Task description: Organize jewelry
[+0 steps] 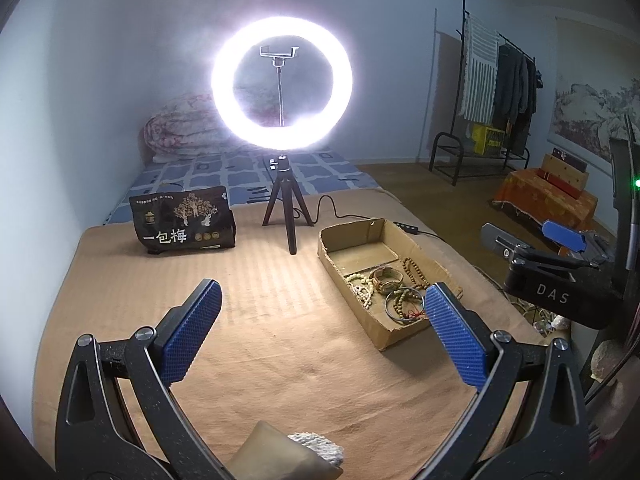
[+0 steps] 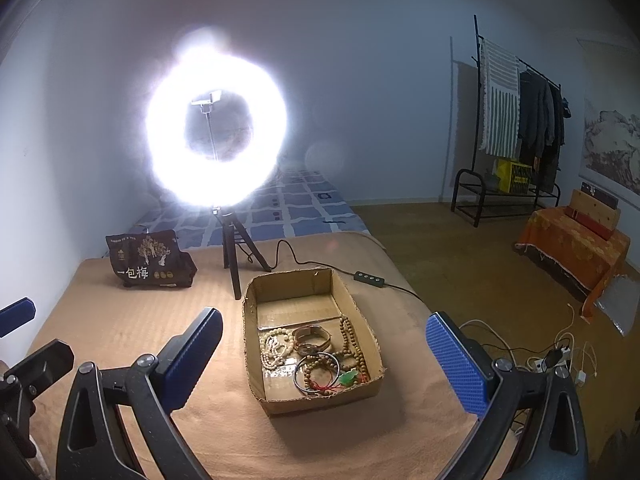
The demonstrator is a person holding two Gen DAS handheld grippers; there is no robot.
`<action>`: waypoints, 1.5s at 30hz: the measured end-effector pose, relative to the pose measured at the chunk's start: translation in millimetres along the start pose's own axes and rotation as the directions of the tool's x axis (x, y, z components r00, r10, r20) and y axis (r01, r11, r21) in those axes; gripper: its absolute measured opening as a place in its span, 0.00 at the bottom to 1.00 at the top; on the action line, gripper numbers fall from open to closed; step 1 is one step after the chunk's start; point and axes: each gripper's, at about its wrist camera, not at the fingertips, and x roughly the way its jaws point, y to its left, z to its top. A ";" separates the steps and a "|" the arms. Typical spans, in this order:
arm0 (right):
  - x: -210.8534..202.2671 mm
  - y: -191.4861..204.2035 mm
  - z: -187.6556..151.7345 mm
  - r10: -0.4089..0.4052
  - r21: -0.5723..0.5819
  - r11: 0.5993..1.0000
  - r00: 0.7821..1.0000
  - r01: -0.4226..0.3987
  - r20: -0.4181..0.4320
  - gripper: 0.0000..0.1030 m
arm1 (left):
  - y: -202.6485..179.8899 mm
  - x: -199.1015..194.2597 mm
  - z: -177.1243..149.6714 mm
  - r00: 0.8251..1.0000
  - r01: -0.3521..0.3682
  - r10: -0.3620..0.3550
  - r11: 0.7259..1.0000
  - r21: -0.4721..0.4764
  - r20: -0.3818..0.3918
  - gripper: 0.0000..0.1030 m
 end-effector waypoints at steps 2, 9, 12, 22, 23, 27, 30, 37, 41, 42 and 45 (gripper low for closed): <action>1.2 0.3 -0.6 0.002 0.000 1.000 1.000 -0.002 -0.006 1.00 | -1.0 -0.7 -0.9 1.000 0.000 0.000 1.000 0.005 0.000 1.00; 1.2 0.9 -0.8 0.001 0.003 1.000 1.000 -0.001 -0.005 1.00 | -1.0 -3.5 0.1 1.000 -0.008 0.008 1.000 0.008 0.013 1.00; 1.9 1.4 -0.6 0.005 0.007 1.000 1.000 -0.005 -0.012 1.00 | -0.1 -3.6 0.2 1.000 -0.012 0.012 1.000 0.006 0.014 1.00; 3.0 3.2 -0.8 0.002 0.006 1.000 1.000 -0.002 -0.017 1.00 | 0.8 -3.5 0.6 1.000 -0.014 0.014 1.000 0.007 0.016 1.00; 3.3 3.3 -1.1 0.002 0.008 1.000 1.000 -0.001 -0.019 1.00 | 0.8 -3.3 0.6 1.000 -0.015 0.015 1.000 0.007 0.015 1.00; 4.8 2.2 -1.5 0.000 0.012 1.000 1.000 0.000 -0.025 1.00 | 0.9 -3.5 0.5 1.000 -0.013 0.013 1.000 0.005 0.015 1.00; 5.0 2.1 -1.9 0.001 0.012 1.000 1.000 -0.001 -0.026 1.00 | 0.8 -3.6 0.3 1.000 -0.013 0.013 1.000 0.006 0.016 1.00; 5.8 2.0 -2.8 0.001 0.015 1.000 1.000 -0.001 -0.030 1.00 | 3.4 -3.2 0.8 1.000 -0.019 0.019 1.000 0.005 0.018 1.00; 6.7 0.3 -4.2 0.003 0.021 1.000 0.999 -0.002 -0.036 1.00 | 3.6 -3.1 0.9 1.000 -0.020 0.020 1.000 0.004 0.018 1.00; 6.8 -0.2 -4.4 0.002 0.022 1.000 0.999 -0.001 -0.036 1.00 | 4.3 -2.7 1.2 1.000 -0.021 0.021 1.000 0.004 0.017 1.00; 6.6 -1.9 -4.3 0.002 0.024 1.000 0.999 -0.002 -0.038 1.00 | 4.9 -3.2 0.8 1.000 -0.022 0.022 1.000 0.003 0.017 1.00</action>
